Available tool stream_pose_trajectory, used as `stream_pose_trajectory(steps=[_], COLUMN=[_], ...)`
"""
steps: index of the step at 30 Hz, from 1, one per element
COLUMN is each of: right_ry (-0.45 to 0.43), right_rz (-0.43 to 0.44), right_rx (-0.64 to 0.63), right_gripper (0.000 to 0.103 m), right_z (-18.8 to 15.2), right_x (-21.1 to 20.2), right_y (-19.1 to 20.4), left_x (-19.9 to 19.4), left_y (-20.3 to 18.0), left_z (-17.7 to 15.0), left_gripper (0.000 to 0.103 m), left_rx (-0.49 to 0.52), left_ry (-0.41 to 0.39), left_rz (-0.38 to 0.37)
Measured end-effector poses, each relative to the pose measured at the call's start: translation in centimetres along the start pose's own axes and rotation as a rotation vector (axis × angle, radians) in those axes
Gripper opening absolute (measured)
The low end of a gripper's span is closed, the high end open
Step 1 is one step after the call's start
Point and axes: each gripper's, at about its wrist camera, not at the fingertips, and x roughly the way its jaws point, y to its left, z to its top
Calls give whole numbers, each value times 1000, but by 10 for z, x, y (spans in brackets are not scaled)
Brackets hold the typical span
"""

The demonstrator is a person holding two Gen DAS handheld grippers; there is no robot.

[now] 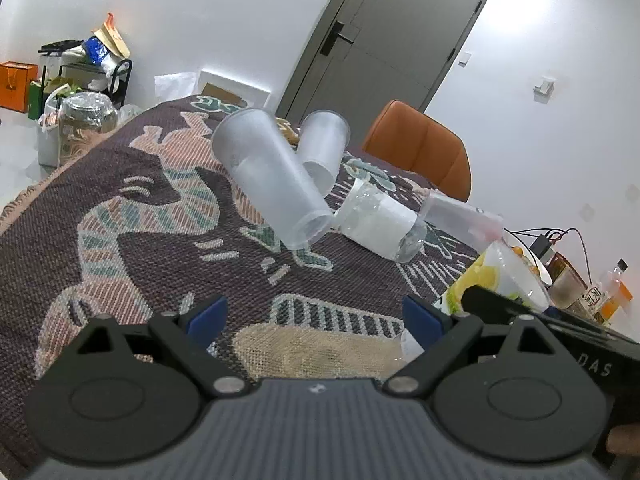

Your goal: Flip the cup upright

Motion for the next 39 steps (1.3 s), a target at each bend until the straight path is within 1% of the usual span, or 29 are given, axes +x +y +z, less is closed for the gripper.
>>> stream_pose_trajectory(steps=[3,5,8,11,16,18,19,21,23,30,36,39], right_ry=[1,-6,-8,-13,-26,-21,-19,-18,-15,-19,-6,-3], right_rz=[12,21,36,30,41,37,30,5,-7,-26,-30,-24], right_rx=[3,8,10,11,34,47,48,44,51,84,60,62], right_gripper=[82,88,89,88,89,93,97,99,103,103,103,103], right_z=[0,0,-1,-2,-4,-6,-7,-12,-17,-31,-41,-46], right_x=[-4,-8,-15,-23,-43,-49,-52,-58,-63,-84,-99,-107], right_y=[-1,-2,-5,-7,-16,-21,-23,-26,-29,-44,-46,-45], left_x=[-4,-7,-11,-16,-29,-34,-36,-41,-44,-61,-76,-82], left_y=[-4,-7,-11,-16,-27,-32,-33,-37,-38,-42,-45,-45], left_z=[-1,-1,-1,-1,-2,-4,-6,-9,-11,-21,-34,-39], left_gripper=[93,93,93,93,94,98,98,98,98,98,98,98], left_rx=[10,21,33,41,95,118,128,144,153,196,252,259], left_ry=[1,-2,-9,-15,-14,-12,-16,-20,-23,-38,-37,-42], left_rz=[2,3,-1,-5,-11,-6,-2,9,19,61,73,71])
